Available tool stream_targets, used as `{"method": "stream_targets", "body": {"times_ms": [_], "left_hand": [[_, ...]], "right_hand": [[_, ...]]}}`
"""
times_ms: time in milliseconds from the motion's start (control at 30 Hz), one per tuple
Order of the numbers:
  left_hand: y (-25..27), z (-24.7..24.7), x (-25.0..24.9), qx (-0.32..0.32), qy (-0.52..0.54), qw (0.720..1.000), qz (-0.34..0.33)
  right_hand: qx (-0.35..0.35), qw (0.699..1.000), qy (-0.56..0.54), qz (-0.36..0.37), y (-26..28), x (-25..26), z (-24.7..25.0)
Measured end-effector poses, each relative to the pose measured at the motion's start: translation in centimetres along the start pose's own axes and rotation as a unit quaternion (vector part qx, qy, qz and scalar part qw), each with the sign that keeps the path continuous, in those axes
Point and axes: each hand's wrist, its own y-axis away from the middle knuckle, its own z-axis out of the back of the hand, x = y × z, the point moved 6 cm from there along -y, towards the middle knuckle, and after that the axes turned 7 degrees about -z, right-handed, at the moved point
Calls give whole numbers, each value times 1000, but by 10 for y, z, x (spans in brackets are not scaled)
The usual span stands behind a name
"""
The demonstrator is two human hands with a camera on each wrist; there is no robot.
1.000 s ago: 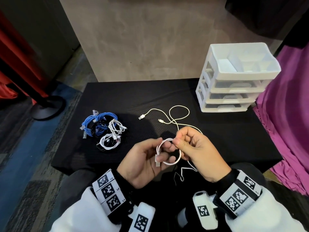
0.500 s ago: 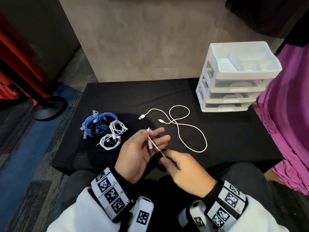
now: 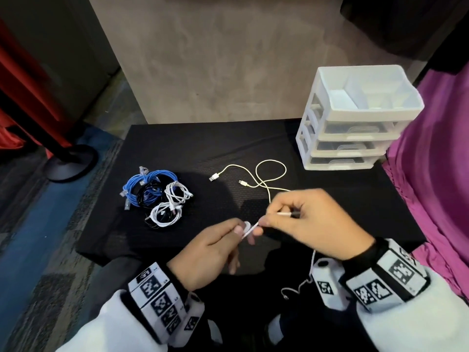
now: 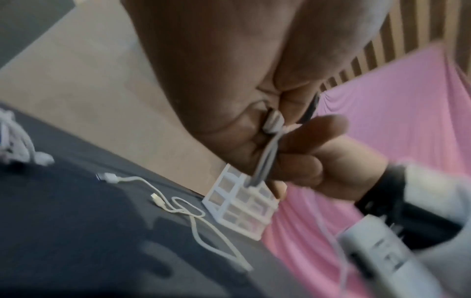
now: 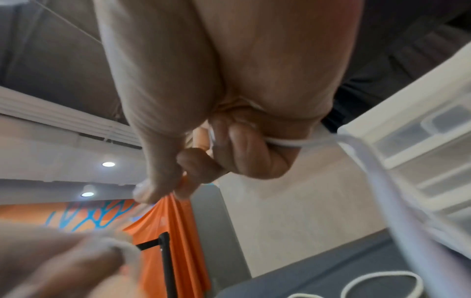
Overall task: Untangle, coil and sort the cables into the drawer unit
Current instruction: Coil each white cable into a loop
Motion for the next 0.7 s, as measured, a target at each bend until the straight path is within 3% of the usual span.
{"method": "stream_targets", "body": {"times_ms": [67, 133, 200, 300, 367, 433, 500, 600, 700], "left_hand": [[3, -9, -11, 54, 100, 993, -7], [1, -7, -24, 47, 187, 981, -32], [-2, 1, -35, 5, 283, 958, -51], [-9, 20, -40, -92, 419, 901, -63], [-14, 35, -39, -157, 424, 888, -81], [-16, 46, -35, -211, 314, 921, -89], [-15, 50, -33, -230, 84, 963, -111], [-12, 40, -21, -147, -187, 962, -135], [-7, 27, -7, -59, -209, 971, -95]], "right_hand": [[-26, 998, -53, -11, -9, -9, 8], [-20, 993, -115, -17, -13, -19, 1], [11, 986, -164, -28, -12, -27, -20], [47, 981, -180, -59, -1, -37, -60], [83, 981, -162, -72, 13, -38, -86], [126, 981, -127, -76, 26, -32, -104], [147, 982, -100, -69, 35, -21, -105], [112, 993, -44, -4, 34, 6, -77], [53, 996, -67, 28, 23, 16, -35]]}}
